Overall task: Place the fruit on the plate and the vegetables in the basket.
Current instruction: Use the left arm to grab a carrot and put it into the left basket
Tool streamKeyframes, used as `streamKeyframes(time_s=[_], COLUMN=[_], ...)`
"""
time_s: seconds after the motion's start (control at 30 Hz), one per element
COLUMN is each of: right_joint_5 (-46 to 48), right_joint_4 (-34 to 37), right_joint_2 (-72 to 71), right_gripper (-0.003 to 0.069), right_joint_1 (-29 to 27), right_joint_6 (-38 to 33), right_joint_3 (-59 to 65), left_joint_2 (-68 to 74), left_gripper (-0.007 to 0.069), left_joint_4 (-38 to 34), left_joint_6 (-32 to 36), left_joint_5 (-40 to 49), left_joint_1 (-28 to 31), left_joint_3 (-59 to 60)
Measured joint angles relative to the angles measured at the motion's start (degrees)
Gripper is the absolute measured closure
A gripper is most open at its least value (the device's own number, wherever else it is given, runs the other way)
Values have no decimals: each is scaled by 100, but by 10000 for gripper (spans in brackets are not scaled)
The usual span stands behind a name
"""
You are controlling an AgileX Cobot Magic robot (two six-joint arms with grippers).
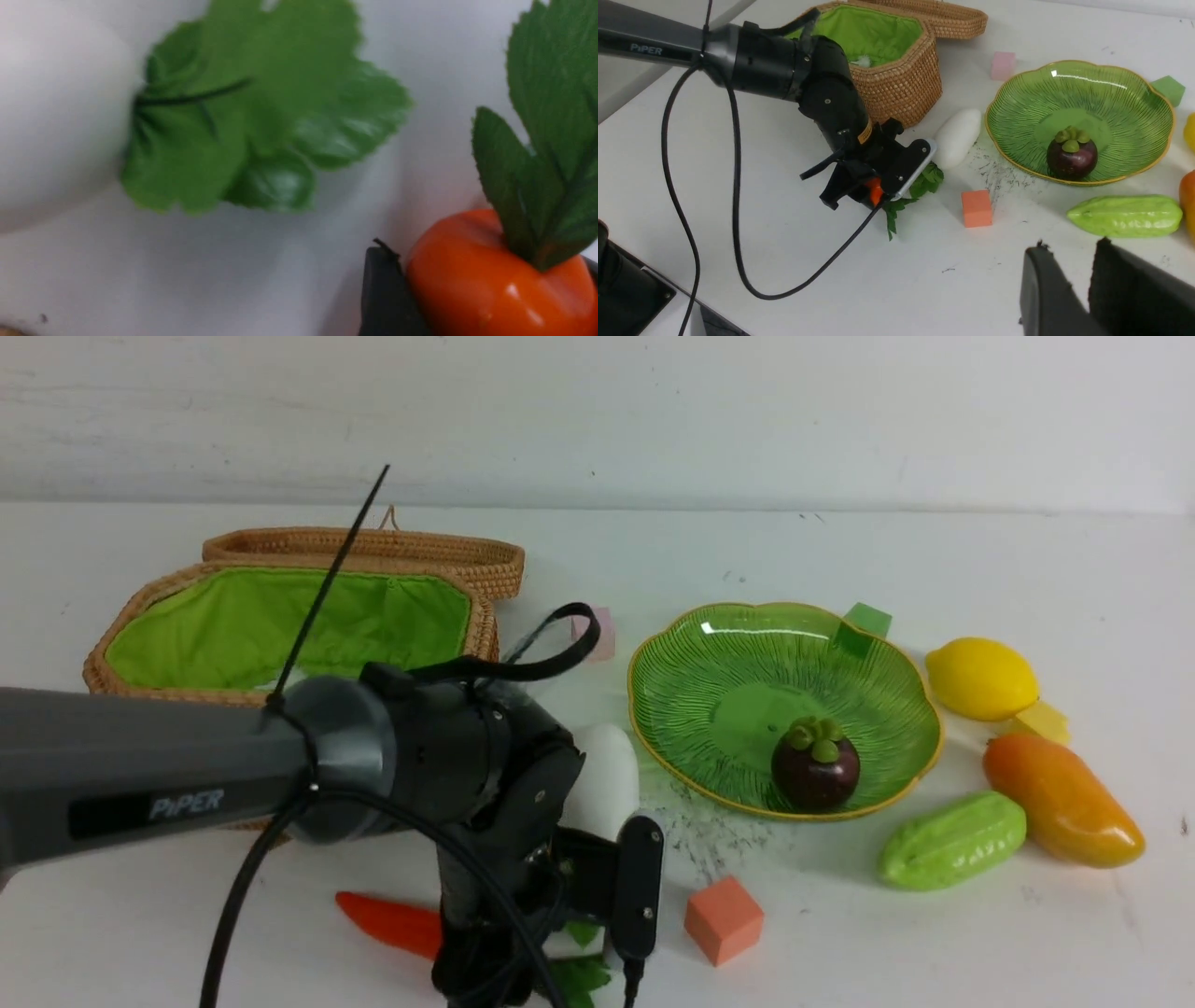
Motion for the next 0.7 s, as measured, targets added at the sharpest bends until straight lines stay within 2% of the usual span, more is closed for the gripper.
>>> streamKeyframes(time_s=[0.17, 0.27, 0.33, 0.47, 0.5, 0.57, 0.6, 0.7], right_joint_5=[0, -12, -69, -382, -428, -450, -450, -450], right_joint_4=[7, 13, 20, 25, 25, 25, 25, 84], right_joint_2=[0, 0, 0, 0, 0, 0, 0, 0], right_gripper=[494, 492, 491, 491, 491, 491, 491, 491], right_joint_1=[0, 0, 0, 0, 0, 0, 0, 0], right_joint_6=[0, 0, 0, -136, -142, -142, -153, -153], right_joint_3=[0, 0, 0, 0, 0, 0, 0, 0], left_joint_2=[-955, -1660, -2076, -2579, -2586, -2553, -2414, -2100], left_gripper=[239, 239, 239, 239, 239, 239, 239, 239], left_joint_4=[-691, -631, -252, 1426, 1820, 2170, 2642, 3036], left_joint_6=[-366, -789, -1025, -1597, -1738, -1886, -2065, -2233], left_joint_5=[579, 732, 675, 14, -220, -465, -857, -1274], left_joint_1=[0, 0, 0, 168, 300, 505, 865, 1373], left_joint_3=[-33, -131, -191, -278, -310, -337, -356, -388])
